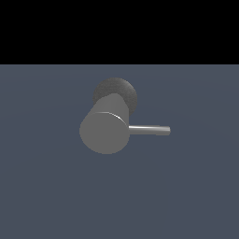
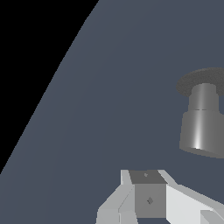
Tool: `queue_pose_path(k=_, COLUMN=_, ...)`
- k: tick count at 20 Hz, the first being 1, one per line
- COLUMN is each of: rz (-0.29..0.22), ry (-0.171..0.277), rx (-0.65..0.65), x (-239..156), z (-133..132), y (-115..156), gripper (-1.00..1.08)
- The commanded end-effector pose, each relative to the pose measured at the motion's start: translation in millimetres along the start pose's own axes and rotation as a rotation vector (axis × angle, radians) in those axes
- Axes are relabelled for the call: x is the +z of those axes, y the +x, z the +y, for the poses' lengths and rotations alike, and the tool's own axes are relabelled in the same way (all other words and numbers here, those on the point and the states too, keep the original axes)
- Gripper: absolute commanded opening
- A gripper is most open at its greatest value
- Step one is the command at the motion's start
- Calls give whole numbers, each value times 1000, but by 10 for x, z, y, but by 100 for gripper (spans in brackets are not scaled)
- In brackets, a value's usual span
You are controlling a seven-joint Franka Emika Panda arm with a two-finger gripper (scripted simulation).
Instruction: Turn on the faucet by rotating a designated handle.
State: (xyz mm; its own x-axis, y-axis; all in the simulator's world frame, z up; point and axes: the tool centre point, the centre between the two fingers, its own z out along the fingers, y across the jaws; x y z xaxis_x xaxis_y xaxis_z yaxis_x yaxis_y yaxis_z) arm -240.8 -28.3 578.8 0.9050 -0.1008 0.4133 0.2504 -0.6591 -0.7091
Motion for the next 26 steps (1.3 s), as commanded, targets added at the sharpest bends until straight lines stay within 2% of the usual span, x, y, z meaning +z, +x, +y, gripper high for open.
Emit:
queue_pose_path(k=1, rz=62, ry=103, rx=3, x=-139, z=12, y=68, gripper=-100)
queue_pose_path(k=7, rz=210, ry=338, rx=29, x=-488, z=132, y=225, gripper=-100)
queue_pose_path(k=13, rz=362, ry=562, rx=82, x=-827, z=392, y=368, gripper=-100)
queue_pose_path(k=19, rz=514, ry=772, rx=167, x=-1103, z=802, y=489, gripper=-100)
queue_pose_path(k=26, rz=683, ry=990, rx=314, x=-1269, z=1450, y=585, gripper=-100)
